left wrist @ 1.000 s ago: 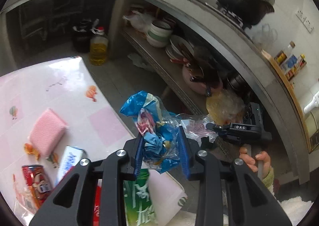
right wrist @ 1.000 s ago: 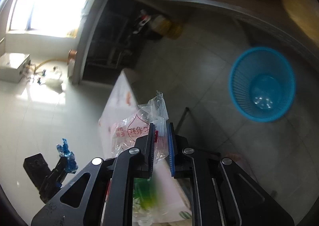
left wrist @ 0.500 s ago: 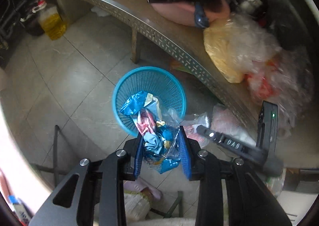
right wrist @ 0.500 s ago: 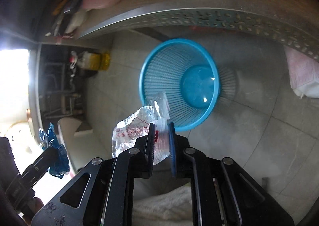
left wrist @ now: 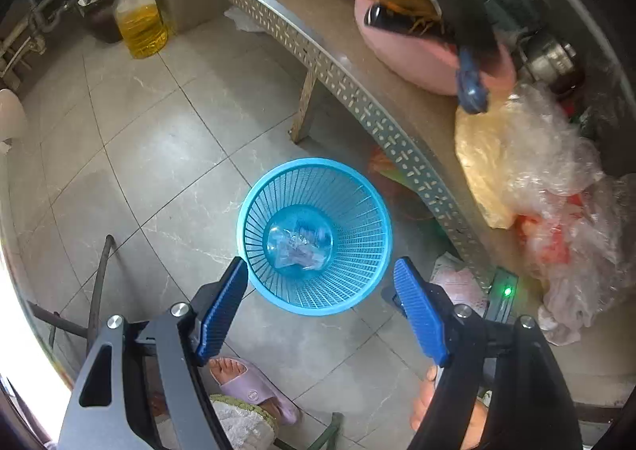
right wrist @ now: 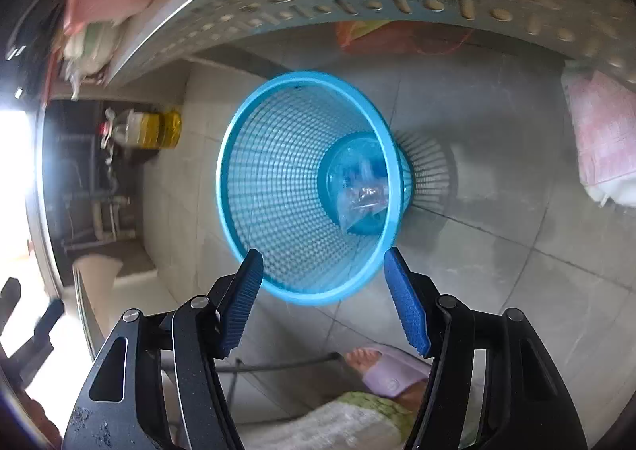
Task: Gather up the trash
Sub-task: 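Open the left gripper to drop the wrapper into the wastebasket, then move the left tool back over the table toward the pink sponge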
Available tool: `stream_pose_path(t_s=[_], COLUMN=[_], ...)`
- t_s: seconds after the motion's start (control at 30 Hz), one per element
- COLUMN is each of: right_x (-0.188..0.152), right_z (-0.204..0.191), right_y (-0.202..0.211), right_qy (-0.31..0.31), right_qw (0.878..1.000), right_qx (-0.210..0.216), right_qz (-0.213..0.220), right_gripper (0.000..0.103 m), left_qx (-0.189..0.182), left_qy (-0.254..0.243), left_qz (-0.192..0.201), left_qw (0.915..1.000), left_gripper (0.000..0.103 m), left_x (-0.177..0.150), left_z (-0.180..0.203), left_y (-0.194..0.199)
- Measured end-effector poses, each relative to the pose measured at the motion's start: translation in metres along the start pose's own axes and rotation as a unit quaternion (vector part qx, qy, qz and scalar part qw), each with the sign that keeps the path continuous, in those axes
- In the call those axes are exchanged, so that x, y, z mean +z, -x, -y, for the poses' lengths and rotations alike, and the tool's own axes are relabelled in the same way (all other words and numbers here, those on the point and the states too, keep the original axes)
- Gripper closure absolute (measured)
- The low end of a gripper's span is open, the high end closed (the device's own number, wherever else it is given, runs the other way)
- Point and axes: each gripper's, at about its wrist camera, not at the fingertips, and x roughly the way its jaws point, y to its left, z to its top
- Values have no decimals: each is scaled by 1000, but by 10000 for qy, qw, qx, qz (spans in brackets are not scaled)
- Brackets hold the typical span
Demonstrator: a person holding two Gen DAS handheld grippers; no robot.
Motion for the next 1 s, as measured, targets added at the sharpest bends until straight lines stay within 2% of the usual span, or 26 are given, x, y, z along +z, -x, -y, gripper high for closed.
stream_pose_path(t_s=[0.07, 0.13, 0.2, 0.33, 0.4, 0.47, 0.53, 0.63, 0.73, 0.87, 1.0], right_x=[-7, -15, -25, -51, -66, -79, -90, -106, -120, -136, -153], right_z=[-8, -23, -37, -74, -92, -106, -119, -136, -149, -162, -173], right_y=[7, 15, 27, 59, 77, 94, 103, 117, 125, 132, 140], right_qy=[382, 820, 1222, 2052, 2474, 2780, 3027, 3340, 3555, 3828, 4185], right_qw=[9991, 9960, 9911, 9734, 9600, 9485, 9374, 9208, 9110, 8974, 8741], right_qx=[-149, -298, -423, -667, -766, -793, -810, -864, -772, -756, -920], right_qz=[56, 183, 321, 763, 1059, 1297, 1522, 1819, 1942, 2057, 2288], right_gripper=[42, 40, 37, 27, 21, 16, 10, 8, 8, 8, 8], left_qx=[-31, 340, 492, 354, 346, 291, 227, 122, 50, 200, 345], left_qy=[-114, -363, -523, -542, -422, -289, -133, 88, 421, 725, 904], left_qz=[261, 701, 1153, 1615, 1847, 2056, 2319, 2500, 2593, 2778, 2927], left_qw=[9996, 9963, 9907, 9847, 9813, 9778, 9724, 9681, 9649, 9577, 9513], left_gripper=[29, 29, 29, 20, 17, 9, 6, 6, 6, 6, 6], left_x=[-7, -17, -31, -58, -76, -94, -115, -141, -164, -188, -210], left_z=[-2, 0, -1, -16, -28, -40, -51, -68, -88, -105, -119], left_y=[23, 52, 83, 134, 160, 182, 204, 227, 245, 261, 275])
